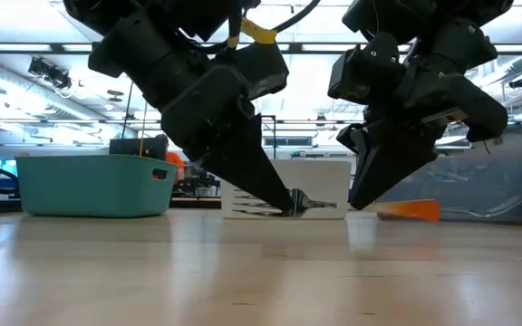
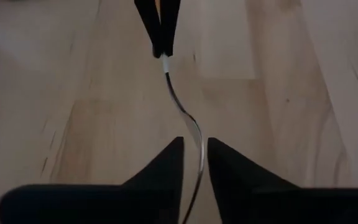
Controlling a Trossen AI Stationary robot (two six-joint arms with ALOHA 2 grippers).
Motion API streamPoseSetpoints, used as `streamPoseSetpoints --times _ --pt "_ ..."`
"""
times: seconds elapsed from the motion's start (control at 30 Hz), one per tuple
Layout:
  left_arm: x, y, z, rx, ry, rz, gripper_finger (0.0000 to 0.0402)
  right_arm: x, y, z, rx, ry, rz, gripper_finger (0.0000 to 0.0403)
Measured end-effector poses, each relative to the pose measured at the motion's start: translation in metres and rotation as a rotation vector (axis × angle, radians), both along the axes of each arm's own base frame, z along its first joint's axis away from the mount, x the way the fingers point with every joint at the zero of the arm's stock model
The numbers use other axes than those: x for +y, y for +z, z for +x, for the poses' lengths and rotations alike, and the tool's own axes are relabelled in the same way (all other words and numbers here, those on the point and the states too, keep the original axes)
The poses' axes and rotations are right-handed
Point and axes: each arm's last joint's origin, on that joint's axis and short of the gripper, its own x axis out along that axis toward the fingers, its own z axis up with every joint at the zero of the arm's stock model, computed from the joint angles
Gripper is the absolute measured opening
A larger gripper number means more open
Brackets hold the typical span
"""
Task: Sort silverware by color (type)
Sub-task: Put the orange fork into the black bin
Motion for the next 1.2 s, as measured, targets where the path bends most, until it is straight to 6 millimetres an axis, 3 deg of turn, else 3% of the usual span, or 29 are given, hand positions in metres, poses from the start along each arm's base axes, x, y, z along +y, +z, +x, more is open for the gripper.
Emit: streamPoseSetpoints --times 0.2,0.43,0.77,0.97,1.2 --pt "-0.002 0.0 0.0 0.007 -0.066 0.012 0.0014 0.001 0.002 0.002 -0.001 0.013 0.046 0.0009" --pt "-0.001 -0.001 0.0 0.01 -0.057 0.021 0.0013 0.006 0.015 0.009 -0.014 0.02 0.004 0.0069" --pt "0.009 0.003 0.004 -0.018 0.022 -0.065 0.0013 0.023 0.018 0.001 -0.032 -0.006 -0.283 0.0142" --pt "0.012 0.007 0.009 -0.062 -0.088 -0.06 0.0013 0.022 0.015 -0.004 0.033 -0.051 -0.248 0.0139" --pt "0.015 0.008 0.011 -0.081 -0.172 0.037 0.0013 0.023 0.013 -0.007 0.081 -0.033 -0.186 0.0099"
